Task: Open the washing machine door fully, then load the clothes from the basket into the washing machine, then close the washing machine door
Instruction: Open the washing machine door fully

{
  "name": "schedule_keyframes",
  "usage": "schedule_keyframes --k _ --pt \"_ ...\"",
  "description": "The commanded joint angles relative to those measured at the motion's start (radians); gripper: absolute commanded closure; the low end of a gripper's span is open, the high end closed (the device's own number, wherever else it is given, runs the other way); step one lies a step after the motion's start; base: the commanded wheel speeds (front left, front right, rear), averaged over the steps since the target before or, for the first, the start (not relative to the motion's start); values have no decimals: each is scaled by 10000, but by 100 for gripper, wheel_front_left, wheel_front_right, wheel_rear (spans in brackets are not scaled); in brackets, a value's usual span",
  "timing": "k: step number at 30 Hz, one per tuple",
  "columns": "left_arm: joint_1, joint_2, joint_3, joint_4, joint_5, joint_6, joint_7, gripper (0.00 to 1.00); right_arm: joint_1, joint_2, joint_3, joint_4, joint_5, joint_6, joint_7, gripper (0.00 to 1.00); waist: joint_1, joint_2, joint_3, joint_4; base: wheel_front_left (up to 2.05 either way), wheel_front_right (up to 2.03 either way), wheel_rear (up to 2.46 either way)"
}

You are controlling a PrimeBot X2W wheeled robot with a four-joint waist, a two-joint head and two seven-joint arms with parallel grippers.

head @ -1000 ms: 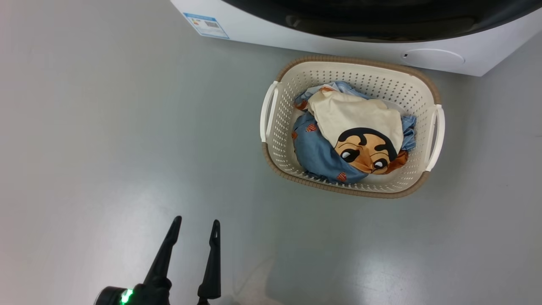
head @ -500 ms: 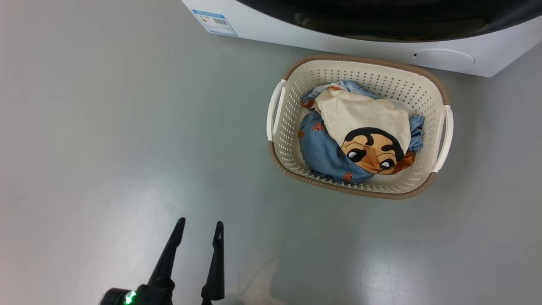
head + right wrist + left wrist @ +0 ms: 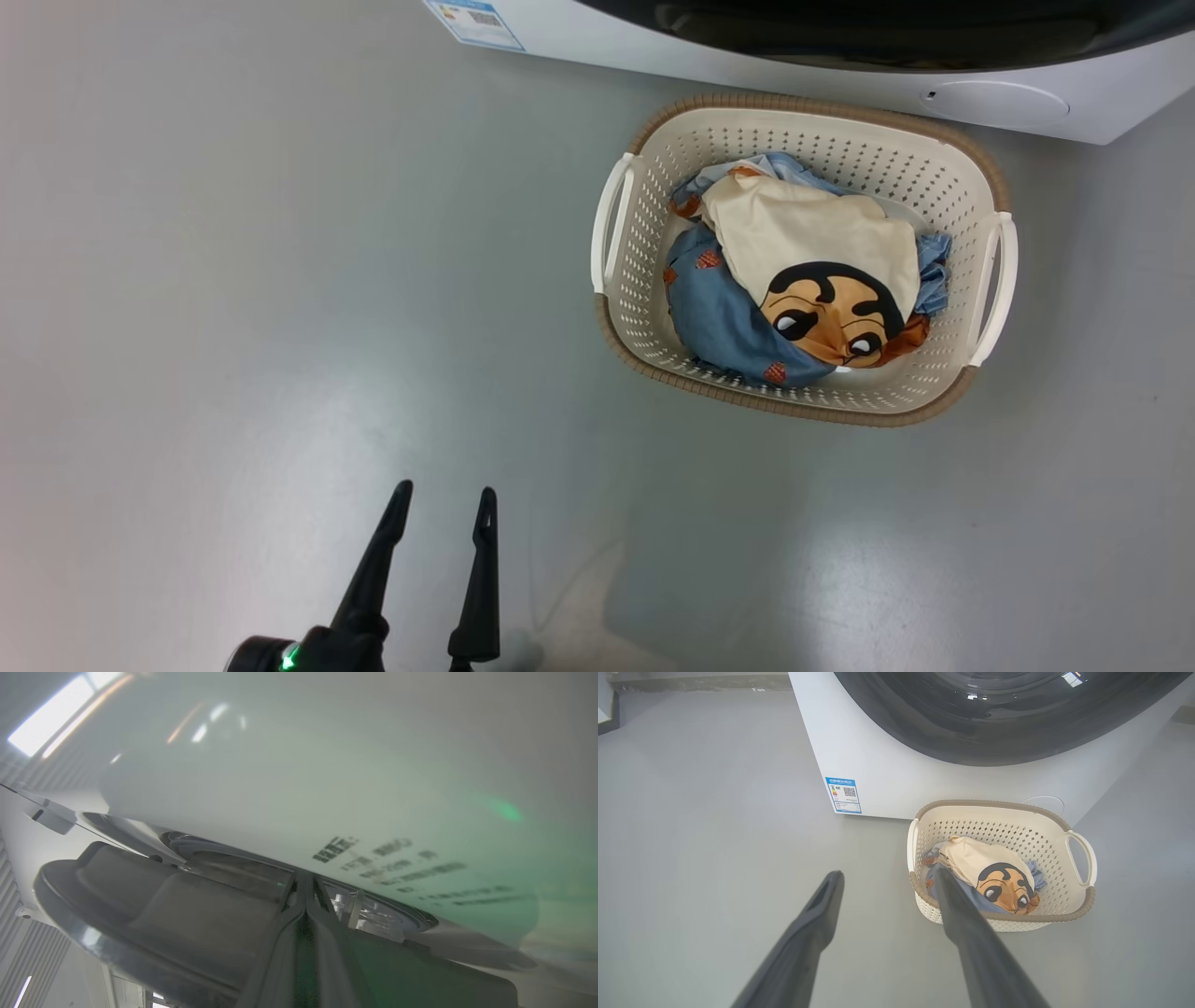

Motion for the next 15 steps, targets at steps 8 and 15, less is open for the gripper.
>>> schedule_keyframes --k 8,15 --pt "-85 93 320 -148 -63 104 -63 0 -137 47 409 -367 105 17 521 100 0 0 -85 -19 0 0 0" --pt "-121 93 439 -54 -102 53 -63 0 43 225 678 -472 172 17 881 100 0 0 -267 -201 0 0 0"
